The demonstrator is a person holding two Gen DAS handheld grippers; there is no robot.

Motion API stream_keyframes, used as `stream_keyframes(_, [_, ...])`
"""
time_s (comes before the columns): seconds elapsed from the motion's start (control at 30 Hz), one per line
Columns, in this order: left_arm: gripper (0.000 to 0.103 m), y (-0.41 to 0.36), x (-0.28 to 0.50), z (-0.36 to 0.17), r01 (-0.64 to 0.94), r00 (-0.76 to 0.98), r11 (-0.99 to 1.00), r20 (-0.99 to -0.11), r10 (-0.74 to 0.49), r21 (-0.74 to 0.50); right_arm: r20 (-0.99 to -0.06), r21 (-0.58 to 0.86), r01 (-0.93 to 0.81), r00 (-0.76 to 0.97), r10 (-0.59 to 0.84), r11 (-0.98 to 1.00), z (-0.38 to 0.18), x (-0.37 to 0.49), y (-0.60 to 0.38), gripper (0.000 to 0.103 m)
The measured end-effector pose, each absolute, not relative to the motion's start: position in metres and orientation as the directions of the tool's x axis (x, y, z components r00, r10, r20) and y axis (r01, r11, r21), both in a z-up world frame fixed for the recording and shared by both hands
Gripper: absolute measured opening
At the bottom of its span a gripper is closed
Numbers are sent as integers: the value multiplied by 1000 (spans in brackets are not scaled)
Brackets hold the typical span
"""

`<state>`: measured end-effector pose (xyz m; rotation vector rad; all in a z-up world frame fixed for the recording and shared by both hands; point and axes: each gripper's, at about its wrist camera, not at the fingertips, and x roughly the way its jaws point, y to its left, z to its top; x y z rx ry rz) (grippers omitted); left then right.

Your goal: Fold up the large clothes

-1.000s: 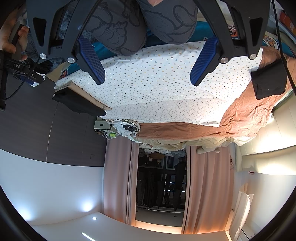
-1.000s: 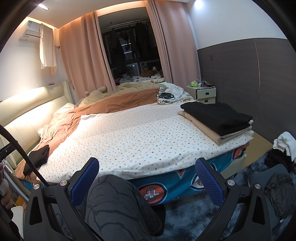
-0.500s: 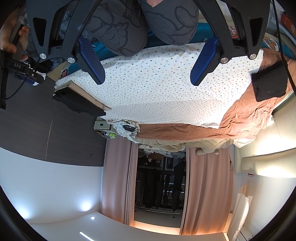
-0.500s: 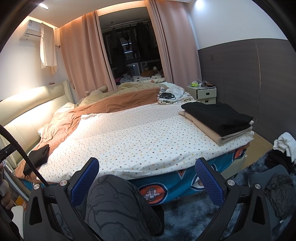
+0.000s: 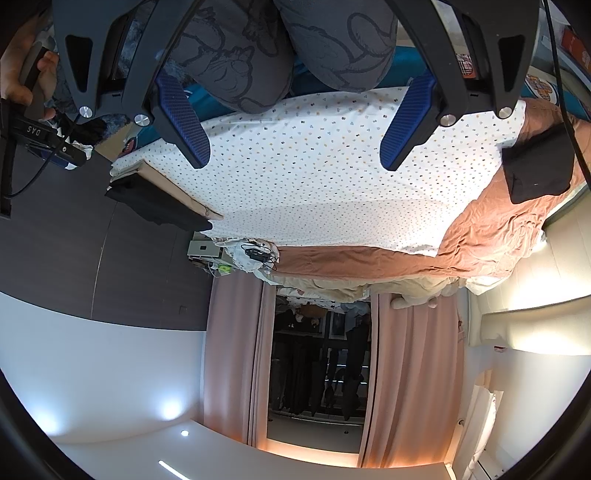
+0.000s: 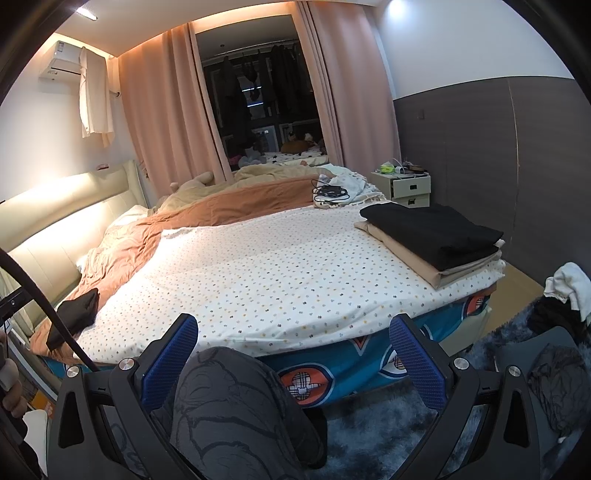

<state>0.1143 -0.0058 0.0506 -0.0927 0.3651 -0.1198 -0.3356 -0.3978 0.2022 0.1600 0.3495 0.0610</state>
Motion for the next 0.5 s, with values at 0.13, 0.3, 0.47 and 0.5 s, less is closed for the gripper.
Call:
stream_keyframes(0.13, [95, -6, 111, 52, 104, 930, 989, -342, -136, -110, -332, 164, -30, 939, 84, 986, 203, -336, -401, 103])
stream_keyframes(0.3, [95, -3, 103, 51, 98, 936, 989, -328, -128, -108, -337, 155, -29, 938, 80, 987, 203, -335, -400, 103])
stream_keyframes(0.47, [95, 6, 98, 49, 91, 939, 988, -320, -126, -121, -340, 129, -32, 938, 75, 991, 205, -338, -393, 103])
stream_keyframes(0.5, [95, 8, 97, 49, 94, 940, 988, -317, -129, -123, -340, 124, -33, 937, 73, 992, 206, -338, -391, 103])
